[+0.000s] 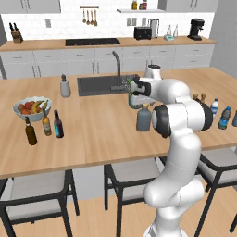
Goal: Move the plastic bottles in the middle to the plastics group, and the glass bottles in the middle to the glass group.
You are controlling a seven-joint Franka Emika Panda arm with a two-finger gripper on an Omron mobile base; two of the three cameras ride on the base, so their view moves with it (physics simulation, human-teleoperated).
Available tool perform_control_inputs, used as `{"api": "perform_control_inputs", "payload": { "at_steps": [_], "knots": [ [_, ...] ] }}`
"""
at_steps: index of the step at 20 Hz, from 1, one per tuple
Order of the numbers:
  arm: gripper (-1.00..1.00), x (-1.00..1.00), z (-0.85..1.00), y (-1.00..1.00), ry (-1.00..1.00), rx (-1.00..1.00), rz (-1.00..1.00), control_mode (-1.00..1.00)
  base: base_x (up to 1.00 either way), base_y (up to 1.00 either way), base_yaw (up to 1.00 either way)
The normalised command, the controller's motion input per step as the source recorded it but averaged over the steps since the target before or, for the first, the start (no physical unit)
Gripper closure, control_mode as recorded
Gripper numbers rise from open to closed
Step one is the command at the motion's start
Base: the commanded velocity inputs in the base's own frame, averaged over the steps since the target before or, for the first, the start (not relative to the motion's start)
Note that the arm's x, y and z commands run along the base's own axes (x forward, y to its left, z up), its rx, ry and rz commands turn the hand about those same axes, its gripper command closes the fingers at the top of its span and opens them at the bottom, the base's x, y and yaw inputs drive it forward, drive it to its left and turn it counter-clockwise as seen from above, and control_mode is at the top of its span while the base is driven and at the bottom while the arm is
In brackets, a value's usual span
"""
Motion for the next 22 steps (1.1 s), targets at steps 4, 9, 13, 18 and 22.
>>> {"api": "perform_control_inputs", "payload": {
  "at_steps": [4,9,13,18,22],
  "knots": [
    [-1.00,0.00,-0.02,0.11,0.01,0.00,0.00,-1.00,0.00,0.00,0.00],
    [-1.00,0.00,-0.02,0.04,0.05,0.00,0.00,-1.00,0.00,0.00,0.00],
    [-1.00,0.00,0.16,0.00,0.00,0.01,0.00,-1.00,0.00,0.00,0.00],
    [-1.00,0.02,0.14,-0.02,0.00,0.00,0.00,-1.00,0.00,0.00,0.00],
    [-1.00,0.06,0.02,-0.04,0.00,0.00,-0.01,-1.00,0.00,0.00,0.00]
  ]
}}
